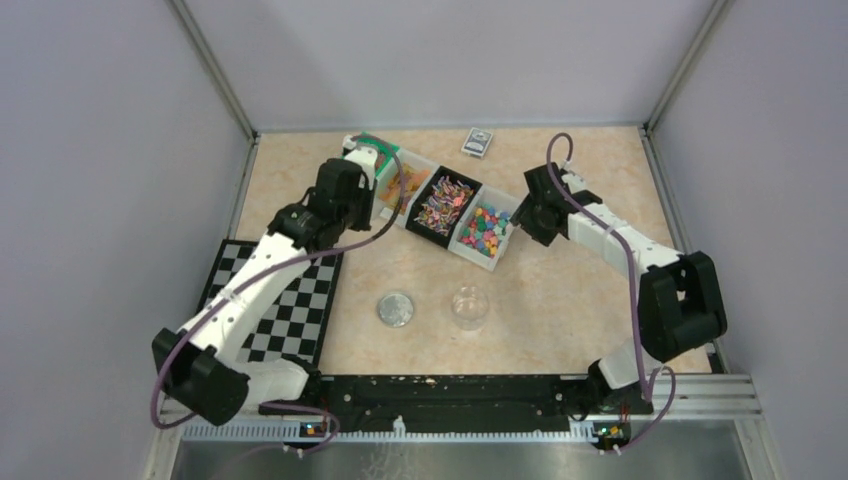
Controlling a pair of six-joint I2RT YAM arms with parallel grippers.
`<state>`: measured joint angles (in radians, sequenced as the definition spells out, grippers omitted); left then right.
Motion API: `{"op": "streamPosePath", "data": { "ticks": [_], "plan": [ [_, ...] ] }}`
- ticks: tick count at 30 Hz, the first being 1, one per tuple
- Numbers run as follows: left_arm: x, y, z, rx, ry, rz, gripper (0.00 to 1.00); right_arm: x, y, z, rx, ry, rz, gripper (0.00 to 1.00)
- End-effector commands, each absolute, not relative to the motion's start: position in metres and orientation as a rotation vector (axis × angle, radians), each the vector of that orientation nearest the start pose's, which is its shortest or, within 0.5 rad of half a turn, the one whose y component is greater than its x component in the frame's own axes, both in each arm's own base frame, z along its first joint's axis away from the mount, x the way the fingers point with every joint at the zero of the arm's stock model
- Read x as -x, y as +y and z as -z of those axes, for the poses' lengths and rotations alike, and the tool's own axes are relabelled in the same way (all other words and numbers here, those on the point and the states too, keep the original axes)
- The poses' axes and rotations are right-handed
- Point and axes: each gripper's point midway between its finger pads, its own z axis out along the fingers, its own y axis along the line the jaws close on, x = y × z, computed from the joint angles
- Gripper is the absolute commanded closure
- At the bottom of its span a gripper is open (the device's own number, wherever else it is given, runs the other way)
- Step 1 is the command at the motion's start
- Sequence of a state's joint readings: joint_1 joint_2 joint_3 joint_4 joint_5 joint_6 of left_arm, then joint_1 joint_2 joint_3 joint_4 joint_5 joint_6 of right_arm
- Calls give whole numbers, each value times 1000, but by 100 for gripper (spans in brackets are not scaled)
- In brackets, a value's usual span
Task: Pack the candies
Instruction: Scoop the fake candies from the storage box.
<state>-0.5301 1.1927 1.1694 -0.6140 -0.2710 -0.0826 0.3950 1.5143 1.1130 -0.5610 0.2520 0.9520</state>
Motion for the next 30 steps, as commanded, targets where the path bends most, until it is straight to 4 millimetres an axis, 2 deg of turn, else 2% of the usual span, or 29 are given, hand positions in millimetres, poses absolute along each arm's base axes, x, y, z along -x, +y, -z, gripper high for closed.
{"op": "streamPosePath", "data": {
  "ticks": [1, 7, 14, 16, 20, 26, 28, 30],
  "plan": [
    [-351, -132, -249, -298, 2168, 143, 100, -375, 142, -113, -781, 2367, -273, 48],
    [-380, -133, -237, -339, 2199, 131, 100, -386, 154, -101, -734, 2383, -368, 54],
    [-390, -135, -225, -359, 2219, 156, 100, -389, 153, -95, -757, 2385, -351, 57],
    [-394, -135, -225, -358, 2219, 163, 100, -393, 155, -90, -747, 2404, -341, 64],
    [-403, -134, -227, -347, 2222, 168, 100, -396, 156, -80, -721, 2434, -315, 74],
    [-414, -135, -221, -379, 2267, 151, 100, -396, 155, -79, -692, 2439, -306, 89],
    [-415, -144, -219, -409, 2289, 198, 100, -396, 156, -81, -679, 2440, -308, 98],
    [-414, -147, -214, -433, 2326, 215, 100, -396, 156, -82, -670, 2436, -313, 100]
  ]
}}
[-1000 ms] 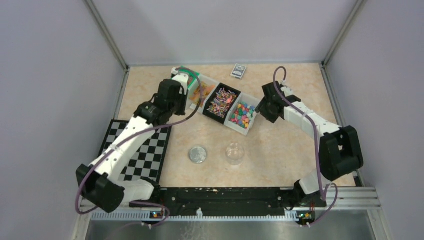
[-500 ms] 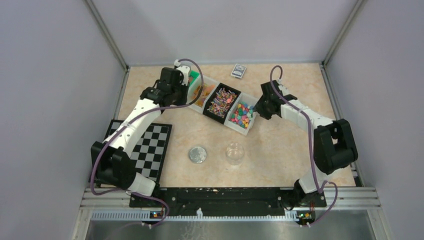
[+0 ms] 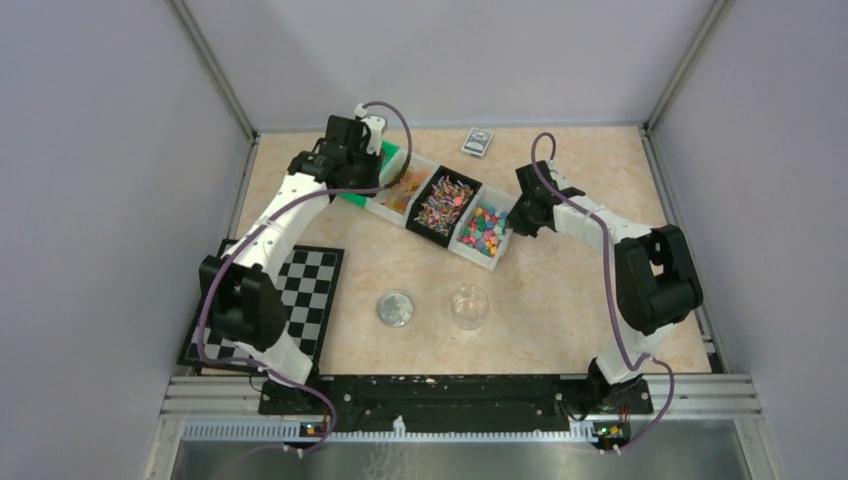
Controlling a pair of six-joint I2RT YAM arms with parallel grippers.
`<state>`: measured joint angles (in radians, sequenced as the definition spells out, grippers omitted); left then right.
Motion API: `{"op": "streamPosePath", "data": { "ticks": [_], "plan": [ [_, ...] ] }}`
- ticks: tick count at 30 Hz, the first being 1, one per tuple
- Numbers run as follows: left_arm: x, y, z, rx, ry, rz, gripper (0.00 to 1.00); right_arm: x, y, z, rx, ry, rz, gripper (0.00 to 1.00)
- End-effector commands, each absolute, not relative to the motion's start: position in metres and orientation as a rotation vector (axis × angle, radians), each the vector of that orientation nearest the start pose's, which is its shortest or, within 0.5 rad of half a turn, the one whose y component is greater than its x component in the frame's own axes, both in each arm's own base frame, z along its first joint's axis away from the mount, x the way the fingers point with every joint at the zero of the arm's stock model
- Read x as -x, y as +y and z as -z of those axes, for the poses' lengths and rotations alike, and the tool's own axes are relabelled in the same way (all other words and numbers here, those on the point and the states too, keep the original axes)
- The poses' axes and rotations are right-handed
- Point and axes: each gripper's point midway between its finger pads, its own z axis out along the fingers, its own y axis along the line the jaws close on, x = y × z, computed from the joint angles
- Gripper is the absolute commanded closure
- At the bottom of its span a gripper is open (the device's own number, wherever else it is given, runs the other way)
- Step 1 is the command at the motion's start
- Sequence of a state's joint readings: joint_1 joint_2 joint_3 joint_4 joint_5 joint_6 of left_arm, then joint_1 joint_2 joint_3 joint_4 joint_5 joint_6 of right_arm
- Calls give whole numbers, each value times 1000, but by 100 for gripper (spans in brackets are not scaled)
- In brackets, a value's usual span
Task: Pack the candies
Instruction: Scoop the fake candies from the storage box.
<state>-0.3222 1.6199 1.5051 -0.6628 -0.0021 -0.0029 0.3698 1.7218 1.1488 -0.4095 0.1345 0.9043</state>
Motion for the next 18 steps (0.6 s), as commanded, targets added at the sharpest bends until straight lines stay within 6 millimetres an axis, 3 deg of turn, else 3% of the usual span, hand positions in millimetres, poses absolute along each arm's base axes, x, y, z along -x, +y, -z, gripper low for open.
{"op": "streamPosePath", "data": {
  "ticks": [1, 8, 18],
  "plan": [
    [-414, -148, -212, -444, 2338, 221, 100, -396, 157, -83, -665, 2435, -320, 100],
    [-411, -147, -188, -494, 2424, 203, 100, -397, 161, -82, -630, 2440, -348, 100],
    [-429, -153, -176, -523, 2429, 201, 100, -398, 165, -82, -577, 2428, -382, 100]
  ]
}}
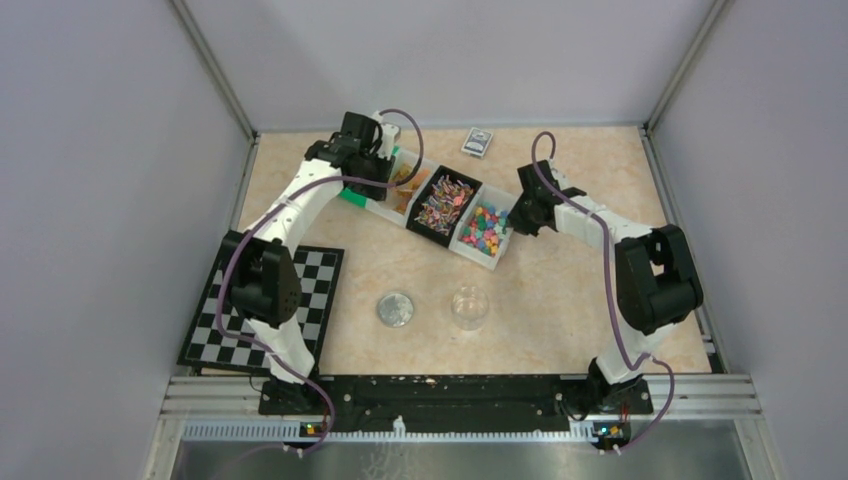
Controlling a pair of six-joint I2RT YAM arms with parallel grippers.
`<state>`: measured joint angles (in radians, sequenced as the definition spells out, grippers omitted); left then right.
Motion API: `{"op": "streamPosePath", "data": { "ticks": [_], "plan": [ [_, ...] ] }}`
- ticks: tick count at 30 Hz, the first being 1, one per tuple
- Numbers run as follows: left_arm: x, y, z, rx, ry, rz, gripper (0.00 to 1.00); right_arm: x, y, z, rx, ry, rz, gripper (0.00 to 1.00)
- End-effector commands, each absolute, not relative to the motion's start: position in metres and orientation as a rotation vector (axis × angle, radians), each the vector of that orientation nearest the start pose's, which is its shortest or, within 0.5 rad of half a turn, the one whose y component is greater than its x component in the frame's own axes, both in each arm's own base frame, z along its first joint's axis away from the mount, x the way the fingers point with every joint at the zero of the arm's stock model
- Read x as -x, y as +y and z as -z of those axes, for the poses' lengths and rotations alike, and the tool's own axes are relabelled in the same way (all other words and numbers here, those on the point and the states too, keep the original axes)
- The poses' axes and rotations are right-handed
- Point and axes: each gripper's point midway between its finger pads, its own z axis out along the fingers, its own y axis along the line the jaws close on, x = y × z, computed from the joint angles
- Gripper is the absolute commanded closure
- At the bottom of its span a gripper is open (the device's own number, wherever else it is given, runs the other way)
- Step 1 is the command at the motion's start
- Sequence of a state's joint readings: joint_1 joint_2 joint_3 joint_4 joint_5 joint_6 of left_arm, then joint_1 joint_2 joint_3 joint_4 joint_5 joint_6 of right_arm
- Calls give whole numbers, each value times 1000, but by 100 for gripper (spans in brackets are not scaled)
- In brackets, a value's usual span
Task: Pack the candies
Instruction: Scoop the fake candies from the storage box.
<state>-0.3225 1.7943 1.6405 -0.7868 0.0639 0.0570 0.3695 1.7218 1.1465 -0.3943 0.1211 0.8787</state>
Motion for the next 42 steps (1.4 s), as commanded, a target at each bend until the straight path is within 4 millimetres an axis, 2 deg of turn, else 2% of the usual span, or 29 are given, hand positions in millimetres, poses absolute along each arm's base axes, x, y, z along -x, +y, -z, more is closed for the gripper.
{"op": "streamPosePath", "data": {
  "ticks": [1, 7, 15, 20, 24, 34, 42],
  "plan": [
    [-431, -156, -176, -531, 2420, 215, 100, -399, 166, -84, -570, 2424, -392, 100],
    [-439, -164, -168, -543, 2404, 250, 100, -399, 170, -83, -542, 2419, -419, 100],
    [-439, -159, -148, -532, 2377, 215, 100, -397, 177, -76, -484, 2427, -470, 100],
    [-429, -162, -139, -529, 2351, 261, 100, -395, 175, -74, -461, 2433, -459, 100],
    [-419, -150, -127, -509, 2343, 205, 100, -392, 173, -71, -460, 2436, -448, 100],
    [-424, -159, -140, -494, 2186, 266, 100, -393, 179, -72, -470, 2415, -501, 100],
    [-429, -160, -123, -442, 2196, 277, 100, -395, 179, -73, -465, 2401, -509, 100]
  ]
}}
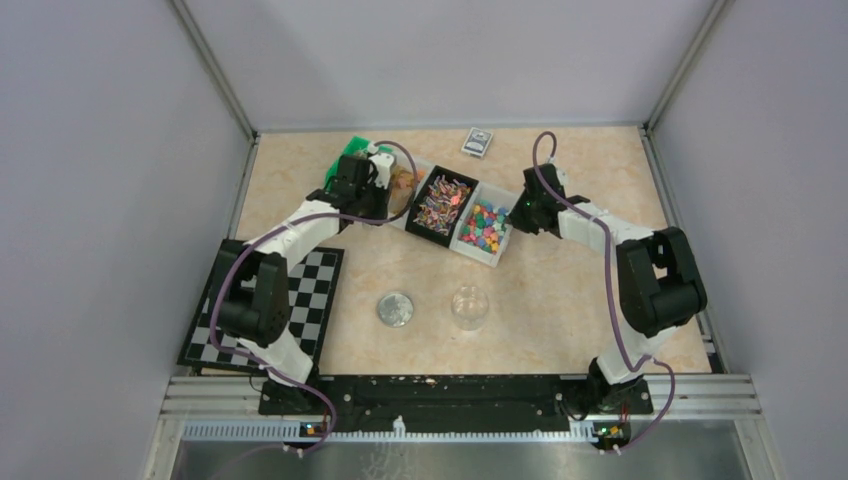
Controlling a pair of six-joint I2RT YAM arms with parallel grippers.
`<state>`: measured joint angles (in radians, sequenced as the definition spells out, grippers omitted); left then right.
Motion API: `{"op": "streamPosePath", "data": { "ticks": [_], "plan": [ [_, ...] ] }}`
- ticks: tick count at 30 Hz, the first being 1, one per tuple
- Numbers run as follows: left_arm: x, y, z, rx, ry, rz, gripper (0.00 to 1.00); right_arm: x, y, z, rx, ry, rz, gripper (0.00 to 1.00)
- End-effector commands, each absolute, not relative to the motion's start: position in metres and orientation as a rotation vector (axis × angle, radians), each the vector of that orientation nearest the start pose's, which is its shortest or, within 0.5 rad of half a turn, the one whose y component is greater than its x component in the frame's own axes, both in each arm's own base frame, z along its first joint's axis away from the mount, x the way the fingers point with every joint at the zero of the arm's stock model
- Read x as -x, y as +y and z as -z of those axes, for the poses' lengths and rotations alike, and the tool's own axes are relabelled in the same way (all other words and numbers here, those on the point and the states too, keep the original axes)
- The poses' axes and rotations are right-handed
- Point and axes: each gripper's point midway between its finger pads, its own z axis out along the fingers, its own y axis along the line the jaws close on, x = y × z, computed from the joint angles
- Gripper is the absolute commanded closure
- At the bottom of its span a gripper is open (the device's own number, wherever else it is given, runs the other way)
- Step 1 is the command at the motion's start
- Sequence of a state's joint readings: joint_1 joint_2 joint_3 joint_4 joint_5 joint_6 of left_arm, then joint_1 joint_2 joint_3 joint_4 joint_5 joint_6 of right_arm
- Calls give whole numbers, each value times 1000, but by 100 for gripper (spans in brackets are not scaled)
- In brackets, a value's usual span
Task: Pack the candies
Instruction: Scoop the fake candies from the storage box.
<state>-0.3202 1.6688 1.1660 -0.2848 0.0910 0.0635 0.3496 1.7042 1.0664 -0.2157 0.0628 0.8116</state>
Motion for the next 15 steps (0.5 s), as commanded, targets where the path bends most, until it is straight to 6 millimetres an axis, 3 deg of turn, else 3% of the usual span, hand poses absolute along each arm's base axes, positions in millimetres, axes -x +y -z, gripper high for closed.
{"op": "streamPosePath", "data": {
  "ticks": [1, 6, 15],
  "plan": [
    [-428, -161, -120, -429, 2198, 281, 100, -395, 180, -73, -468, 2401, -511, 100],
    [-425, -156, -106, -339, 2179, 287, 100, -395, 180, -71, -474, 2396, -514, 100],
    [-421, -148, -115, -312, 2103, 249, 100, -397, 180, -75, -473, 2387, -515, 100]
  ]
}}
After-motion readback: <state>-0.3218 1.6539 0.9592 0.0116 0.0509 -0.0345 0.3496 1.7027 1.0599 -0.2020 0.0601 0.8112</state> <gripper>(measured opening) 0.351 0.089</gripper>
